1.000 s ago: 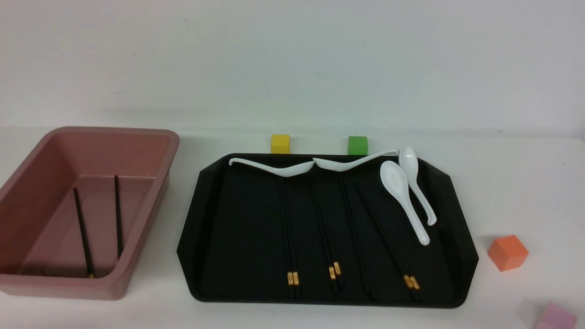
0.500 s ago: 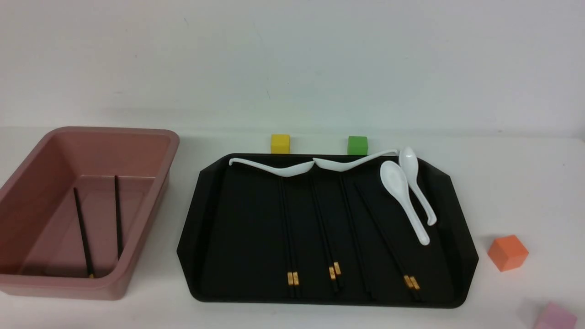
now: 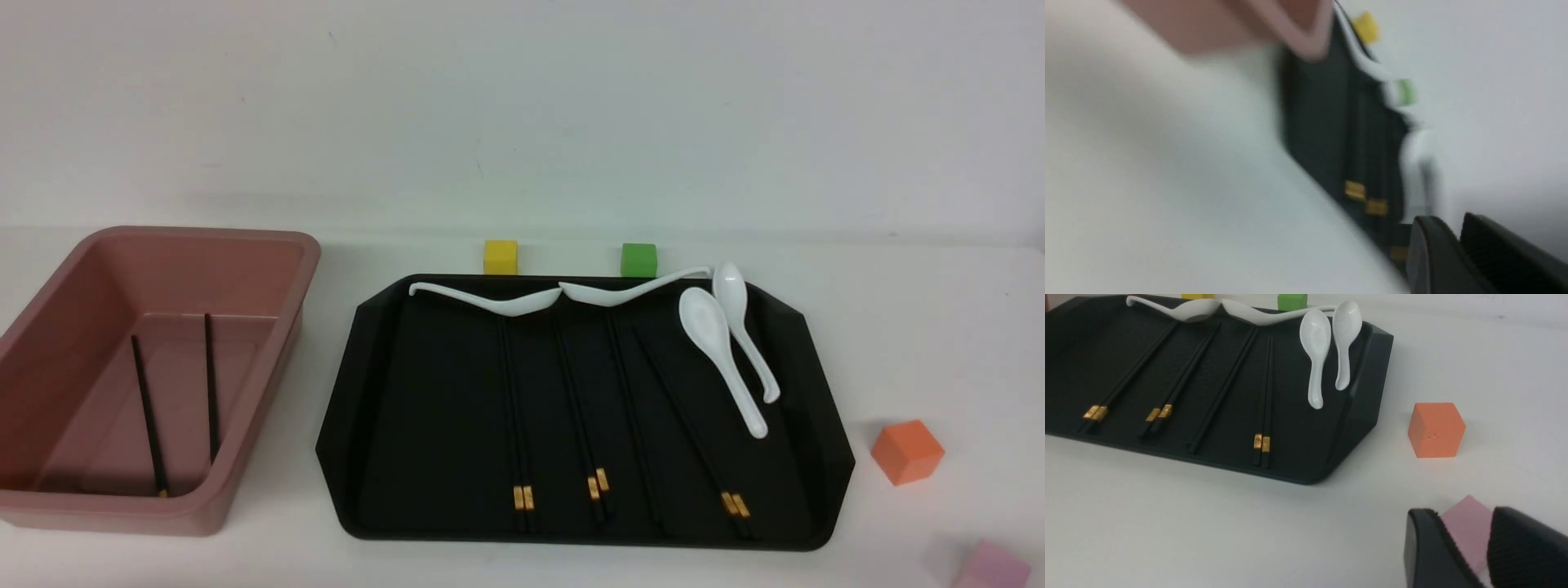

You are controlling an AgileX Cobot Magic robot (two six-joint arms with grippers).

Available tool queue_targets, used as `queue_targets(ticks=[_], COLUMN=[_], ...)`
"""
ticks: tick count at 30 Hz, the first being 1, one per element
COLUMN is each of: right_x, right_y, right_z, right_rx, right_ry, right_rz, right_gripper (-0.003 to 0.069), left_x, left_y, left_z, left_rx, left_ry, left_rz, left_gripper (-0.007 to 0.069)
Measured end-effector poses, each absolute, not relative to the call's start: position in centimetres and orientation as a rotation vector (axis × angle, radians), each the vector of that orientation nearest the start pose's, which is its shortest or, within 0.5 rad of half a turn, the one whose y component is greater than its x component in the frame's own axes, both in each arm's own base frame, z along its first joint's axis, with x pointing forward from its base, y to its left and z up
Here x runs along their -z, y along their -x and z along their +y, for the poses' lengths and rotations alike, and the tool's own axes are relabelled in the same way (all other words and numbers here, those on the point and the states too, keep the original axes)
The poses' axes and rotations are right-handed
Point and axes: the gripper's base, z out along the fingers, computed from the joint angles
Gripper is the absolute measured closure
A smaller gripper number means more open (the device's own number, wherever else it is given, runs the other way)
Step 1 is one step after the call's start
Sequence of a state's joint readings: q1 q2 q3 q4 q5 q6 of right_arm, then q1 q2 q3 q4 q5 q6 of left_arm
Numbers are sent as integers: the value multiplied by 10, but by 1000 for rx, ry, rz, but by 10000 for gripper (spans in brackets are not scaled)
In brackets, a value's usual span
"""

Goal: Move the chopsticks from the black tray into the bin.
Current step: Use the left arm to grab a pair of chopsticks

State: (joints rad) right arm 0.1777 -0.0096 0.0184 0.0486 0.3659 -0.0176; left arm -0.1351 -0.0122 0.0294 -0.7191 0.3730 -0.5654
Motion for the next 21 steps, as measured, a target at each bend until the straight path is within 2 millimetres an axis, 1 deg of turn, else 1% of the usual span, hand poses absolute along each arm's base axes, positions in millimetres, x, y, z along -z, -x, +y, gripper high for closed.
queue_targets(ticks=[1,3,4,5,6,8,10,12,14,15,17,18,19,20,21], right_x=[-175,-175,-175,-175,-175,-175,-175,-175,-175,-175,-175,-175,-175,-175,-175], right_y=[-52,-52,-52,-52,-52,-52,-52,-52,-52,-52,-52,-52,-52,-52,-52], right_z=[11,11,11,11,11,11,11,11,11,11,11,11,11,11,11], right_rx=[-159,-159,-159,-160,-161,-161,-161,-161,-161,-161,-160,-160,-160,-160,-160], right_ry=[151,151,151,151,150,150,150,150,150,150,151,151,151,151,151], right_rz=[1855,1855,1855,1855,1855,1855,1855,1855,1855,1855,1855,1855,1855,1855,1855], right_gripper=[419,419,419,419,419,419,419,419,419,419,419,419,419,419,419], left_x=[-181,-186,-187,-191,-193,-199,-201,-203,-208,-213,-237,-259,-272,-278,-291], left_y=[-48,-48,-49,-49,-50,-52,-53,-55,-55,-54,-49,-45,-44,-44,-44], left_z=[-31,-32,-32,-31,-30,-25,-22,-16,-13,-13,-10,-9,-8,-8,-9], left_rx=[1303,1454,1480,1576,1605,1712,1738,1753,1739,1730,1695,1660,1630,1613,1562], left_ry=[968,1090,1110,1192,1224,1344,1387,1441,1427,1396,1268,1172,1122,1096,1035], left_rz=[1696,1614,1594,1504,1455,1289,1219,1108,1076,1071,1055,1041,1041,1046,1073], left_gripper=[510,507,506,503,501,500,500,500,504,508,531,549,564,571,589])
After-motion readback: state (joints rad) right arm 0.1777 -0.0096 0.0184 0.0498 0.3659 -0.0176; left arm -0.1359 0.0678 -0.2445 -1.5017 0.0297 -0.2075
